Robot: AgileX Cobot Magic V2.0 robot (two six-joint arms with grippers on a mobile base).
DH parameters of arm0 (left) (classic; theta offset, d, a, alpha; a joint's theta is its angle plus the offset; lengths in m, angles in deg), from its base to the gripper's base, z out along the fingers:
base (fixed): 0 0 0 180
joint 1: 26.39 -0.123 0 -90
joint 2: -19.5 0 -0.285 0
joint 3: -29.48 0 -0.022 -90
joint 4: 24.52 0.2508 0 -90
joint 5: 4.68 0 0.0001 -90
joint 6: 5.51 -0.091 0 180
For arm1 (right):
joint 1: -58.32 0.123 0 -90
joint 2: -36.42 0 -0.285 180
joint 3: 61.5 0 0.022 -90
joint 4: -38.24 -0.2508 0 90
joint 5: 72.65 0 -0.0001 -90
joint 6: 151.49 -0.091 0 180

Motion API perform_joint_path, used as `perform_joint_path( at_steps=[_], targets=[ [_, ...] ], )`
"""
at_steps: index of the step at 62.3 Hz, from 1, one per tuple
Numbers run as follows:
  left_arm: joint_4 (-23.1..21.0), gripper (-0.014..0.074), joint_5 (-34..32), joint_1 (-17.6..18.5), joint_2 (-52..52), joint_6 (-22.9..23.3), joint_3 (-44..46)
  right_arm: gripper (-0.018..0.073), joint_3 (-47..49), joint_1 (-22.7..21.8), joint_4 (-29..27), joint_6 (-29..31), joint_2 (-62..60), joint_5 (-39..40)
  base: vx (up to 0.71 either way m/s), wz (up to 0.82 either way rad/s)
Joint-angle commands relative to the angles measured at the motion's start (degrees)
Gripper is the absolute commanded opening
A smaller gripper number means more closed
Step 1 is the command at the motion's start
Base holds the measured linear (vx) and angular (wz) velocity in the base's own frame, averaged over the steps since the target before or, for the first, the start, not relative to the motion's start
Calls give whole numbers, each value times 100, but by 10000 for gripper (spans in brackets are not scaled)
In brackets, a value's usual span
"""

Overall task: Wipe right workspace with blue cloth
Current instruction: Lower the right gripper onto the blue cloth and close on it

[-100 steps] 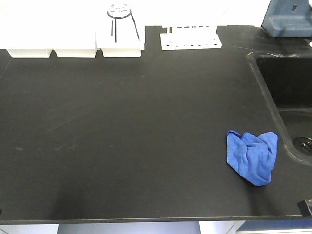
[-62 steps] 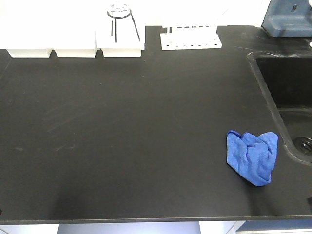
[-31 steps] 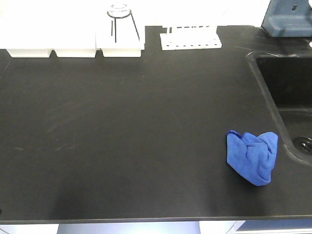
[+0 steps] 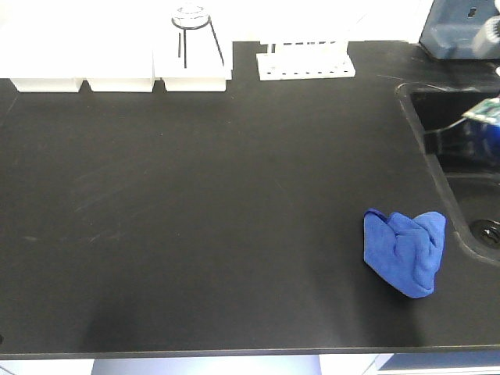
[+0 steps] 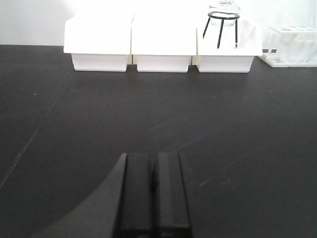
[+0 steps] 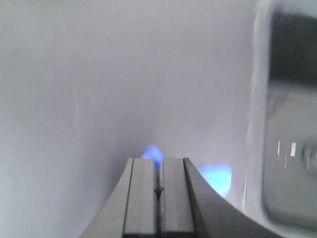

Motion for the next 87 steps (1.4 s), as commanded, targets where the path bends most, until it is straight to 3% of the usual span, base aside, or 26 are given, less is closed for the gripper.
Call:
perform_joint_path(
  at_steps=[1,9,24,33,43,60,72,77,87],
  targets=[
    [6,-6,-485,25,84,49,-174,62,200,-32,109,139,101,-21,0,0],
    [6,-6,-485,25,84,49,-174,210,200,-32,378,159,267,-348,0,0],
    [6,-6,-485,25,84,49,-174,583,8,-32,472,152,552,-676,0,0],
    [6,-6,-485,25,84,49,-174,645,-652,-28,449,135,870,-304,0,0],
    [6,-6,-485,25,84,49,-174,617,-1237,-28,396,97,1177,379,0,0],
    [6,-6,-485,25,84,49,-174,579,-1293,-28,-119,155,1707,1309,0,0],
    [6,-6,-485,25,84,49,-174,562,-1293,-28,-326,271,2229,1437,0,0],
    [6,-6,-485,25,84,49,-174,480,-1293,-28,-191,273,2312,1498,0,0],
    [6,-6,-485,25,84,49,-174,29,-1274,-28,-69,261,2014,1496,0,0]
  ],
)
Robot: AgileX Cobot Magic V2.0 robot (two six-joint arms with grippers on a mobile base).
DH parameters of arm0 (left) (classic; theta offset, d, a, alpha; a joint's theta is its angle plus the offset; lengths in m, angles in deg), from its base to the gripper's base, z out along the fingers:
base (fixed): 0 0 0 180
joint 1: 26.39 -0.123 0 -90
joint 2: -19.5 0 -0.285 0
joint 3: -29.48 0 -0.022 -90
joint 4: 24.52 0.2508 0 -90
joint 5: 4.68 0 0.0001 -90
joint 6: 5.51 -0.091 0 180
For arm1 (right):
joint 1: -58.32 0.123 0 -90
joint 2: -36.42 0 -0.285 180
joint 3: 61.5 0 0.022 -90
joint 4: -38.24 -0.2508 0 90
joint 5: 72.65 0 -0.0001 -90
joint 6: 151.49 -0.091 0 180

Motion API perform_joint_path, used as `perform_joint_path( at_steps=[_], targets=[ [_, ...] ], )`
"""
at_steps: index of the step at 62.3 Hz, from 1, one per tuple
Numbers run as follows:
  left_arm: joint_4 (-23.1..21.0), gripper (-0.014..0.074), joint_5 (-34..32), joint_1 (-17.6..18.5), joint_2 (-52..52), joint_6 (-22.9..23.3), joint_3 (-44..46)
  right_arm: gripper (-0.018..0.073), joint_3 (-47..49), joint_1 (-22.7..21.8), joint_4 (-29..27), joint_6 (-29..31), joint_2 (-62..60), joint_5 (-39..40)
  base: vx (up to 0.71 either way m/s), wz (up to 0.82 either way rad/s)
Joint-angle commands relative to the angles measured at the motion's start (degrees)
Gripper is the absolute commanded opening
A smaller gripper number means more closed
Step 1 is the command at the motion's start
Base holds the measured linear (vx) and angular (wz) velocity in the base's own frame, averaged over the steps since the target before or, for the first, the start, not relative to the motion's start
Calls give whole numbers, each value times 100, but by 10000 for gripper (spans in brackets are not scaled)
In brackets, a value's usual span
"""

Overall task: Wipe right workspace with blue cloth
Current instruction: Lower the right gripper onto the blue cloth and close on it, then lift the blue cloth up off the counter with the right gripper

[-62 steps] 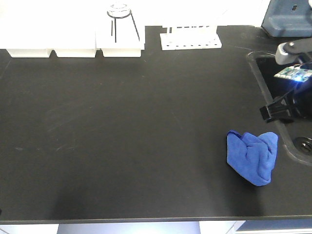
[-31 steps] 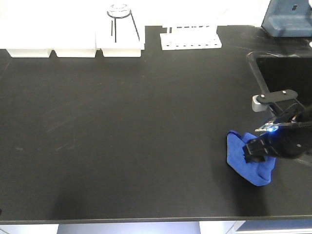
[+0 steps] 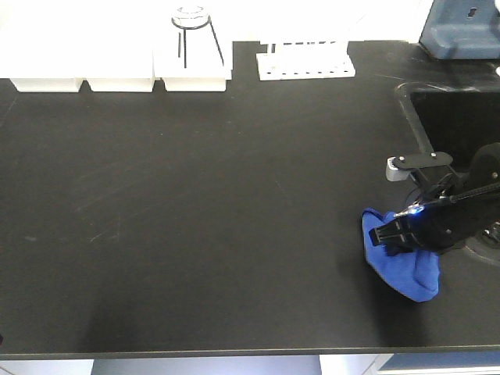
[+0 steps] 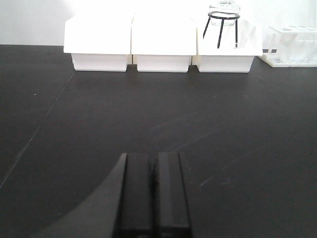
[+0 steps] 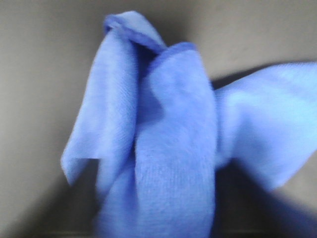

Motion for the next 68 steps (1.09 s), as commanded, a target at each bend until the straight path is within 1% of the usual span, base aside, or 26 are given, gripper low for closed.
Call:
perform_joint_path(
  at_steps=[1,11,22,26,31,35,40,47,52,57,68],
  targets=[
    [6,-6,-485,25,84,49,-174,-14,138,-28,58,64,-449,146,0,0],
    [6,-6,-485,25,84,49,-174,-8,144,-28,34,59,-1395,213,0,0],
    [6,-6,-485,25,84,49,-174,-6,137,-28,-4,59,-3047,454,0,0],
    [6,-6,-485,25,84,49,-174,-6,118,-28,-125,59,-3639,553,0,0],
    [6,-6,-485,25,84,49,-174,-4,-75,-28,-450,79,-4386,808,0,0],
    [6,-6,-485,25,84,49,-174,-4,-490,-28,-752,155,-4918,1257,0,0],
    [6,-6,-485,25,84,49,-174,-4,-1309,-28,-1055,343,-5502,2136,0,0],
    [6,-6,-485,25,84,49,-174,-4,-2330,-28,-1098,673,-5929,3576,0,0],
    [6,-6,-485,25,84,49,-174,-3,-2746,-28,-1086,818,-5934,4504,0,0],
    [6,-6,-485,25,84,49,-174,-2,-2851,-28,-1086,862,-5883,4888,0,0],
    [6,-6,-485,25,84,49,-174,0,-2851,-28,-1086,856,-5869,4961,0,0]
  ],
)
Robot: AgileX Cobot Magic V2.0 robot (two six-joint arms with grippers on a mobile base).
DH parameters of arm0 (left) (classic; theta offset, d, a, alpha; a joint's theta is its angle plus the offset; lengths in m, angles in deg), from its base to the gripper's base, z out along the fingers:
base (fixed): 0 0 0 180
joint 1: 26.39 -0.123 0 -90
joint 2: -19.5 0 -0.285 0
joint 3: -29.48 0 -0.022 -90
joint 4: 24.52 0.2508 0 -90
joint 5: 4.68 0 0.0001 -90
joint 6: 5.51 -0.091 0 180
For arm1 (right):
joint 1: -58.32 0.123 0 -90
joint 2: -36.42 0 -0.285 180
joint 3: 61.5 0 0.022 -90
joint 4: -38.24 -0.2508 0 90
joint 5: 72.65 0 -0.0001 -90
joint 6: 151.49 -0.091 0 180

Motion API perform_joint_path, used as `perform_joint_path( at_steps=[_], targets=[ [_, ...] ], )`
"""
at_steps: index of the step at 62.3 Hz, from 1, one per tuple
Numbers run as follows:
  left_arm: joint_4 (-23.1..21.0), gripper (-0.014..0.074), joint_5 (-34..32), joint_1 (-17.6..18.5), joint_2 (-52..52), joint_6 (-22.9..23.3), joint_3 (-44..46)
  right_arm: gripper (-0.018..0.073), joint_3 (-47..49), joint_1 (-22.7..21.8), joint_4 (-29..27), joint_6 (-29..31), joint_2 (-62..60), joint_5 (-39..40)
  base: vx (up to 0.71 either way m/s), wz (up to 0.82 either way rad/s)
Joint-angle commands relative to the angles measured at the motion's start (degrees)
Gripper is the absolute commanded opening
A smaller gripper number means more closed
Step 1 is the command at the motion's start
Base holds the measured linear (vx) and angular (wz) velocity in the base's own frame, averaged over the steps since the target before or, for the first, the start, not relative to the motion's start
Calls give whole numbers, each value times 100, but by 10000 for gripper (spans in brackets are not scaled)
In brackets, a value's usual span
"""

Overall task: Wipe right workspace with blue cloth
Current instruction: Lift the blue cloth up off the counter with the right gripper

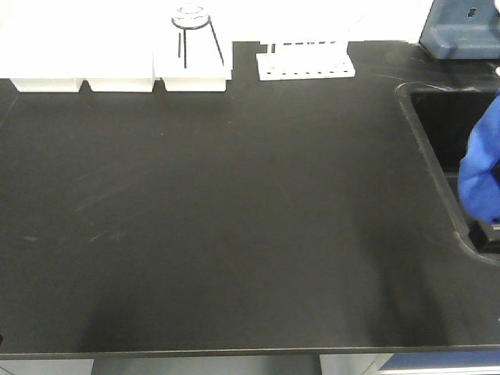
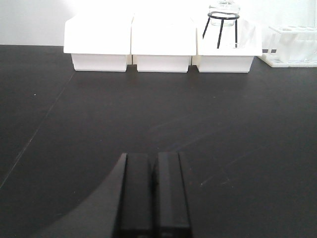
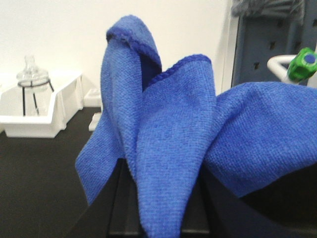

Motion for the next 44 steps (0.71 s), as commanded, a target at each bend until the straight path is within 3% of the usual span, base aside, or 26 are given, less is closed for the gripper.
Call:
perform_joint_path(
  at_steps=[1,44],
  targets=[
    [6,-6,-485,25,84,49,-174,0,167,-28,28,59,37,557,0,0],
    [6,-6,-485,25,84,49,-174,0,167,-28,28,59,37,550,0,0]
  ],
)
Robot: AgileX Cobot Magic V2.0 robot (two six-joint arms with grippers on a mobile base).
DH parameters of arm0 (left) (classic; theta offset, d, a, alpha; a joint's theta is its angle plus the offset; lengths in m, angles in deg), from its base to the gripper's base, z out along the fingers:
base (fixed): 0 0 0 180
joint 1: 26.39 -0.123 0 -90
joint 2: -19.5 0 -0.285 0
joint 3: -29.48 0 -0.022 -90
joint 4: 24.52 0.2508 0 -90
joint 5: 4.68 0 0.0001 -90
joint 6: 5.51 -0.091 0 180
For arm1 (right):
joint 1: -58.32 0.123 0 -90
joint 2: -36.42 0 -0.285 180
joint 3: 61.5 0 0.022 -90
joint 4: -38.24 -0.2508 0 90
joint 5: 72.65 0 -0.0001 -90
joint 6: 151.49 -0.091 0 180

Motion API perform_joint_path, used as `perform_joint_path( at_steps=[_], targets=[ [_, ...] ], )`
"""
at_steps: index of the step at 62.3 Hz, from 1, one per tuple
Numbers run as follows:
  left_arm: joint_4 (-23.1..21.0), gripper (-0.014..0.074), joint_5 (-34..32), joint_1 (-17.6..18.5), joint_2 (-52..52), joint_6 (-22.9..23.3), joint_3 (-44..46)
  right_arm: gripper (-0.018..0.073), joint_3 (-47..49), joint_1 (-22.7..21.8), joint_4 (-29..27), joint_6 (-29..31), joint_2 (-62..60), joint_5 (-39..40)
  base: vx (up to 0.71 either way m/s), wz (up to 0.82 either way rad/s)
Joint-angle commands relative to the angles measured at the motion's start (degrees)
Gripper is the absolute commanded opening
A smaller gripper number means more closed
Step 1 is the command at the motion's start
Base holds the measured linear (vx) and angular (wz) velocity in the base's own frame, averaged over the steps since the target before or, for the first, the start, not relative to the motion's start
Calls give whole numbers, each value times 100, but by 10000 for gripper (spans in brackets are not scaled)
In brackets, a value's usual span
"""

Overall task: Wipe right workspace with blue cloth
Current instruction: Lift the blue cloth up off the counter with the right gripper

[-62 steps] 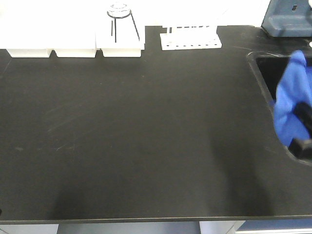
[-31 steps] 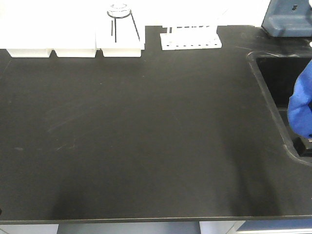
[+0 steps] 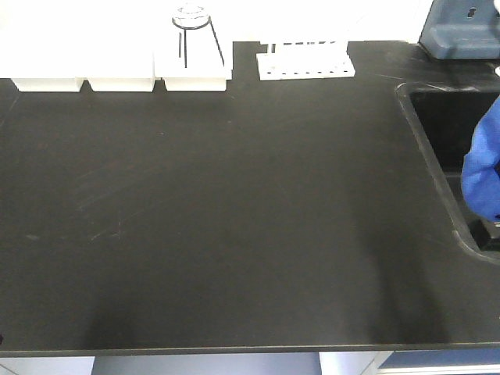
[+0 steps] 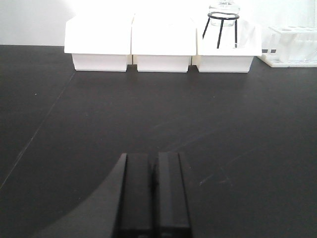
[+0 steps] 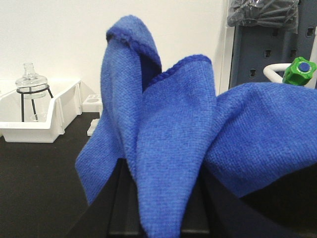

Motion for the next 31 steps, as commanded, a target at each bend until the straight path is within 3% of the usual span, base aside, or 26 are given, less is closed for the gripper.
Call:
perform_joint_path(
  at_steps=[1,31],
  targets=[
    [6,-6,-485,25,84,49,-174,0,167,-28,38,37,32,505,-3,-1],
    [6,-6,-485,25,84,49,-174,0,167,-28,38,37,32,505,-12,0]
  ],
)
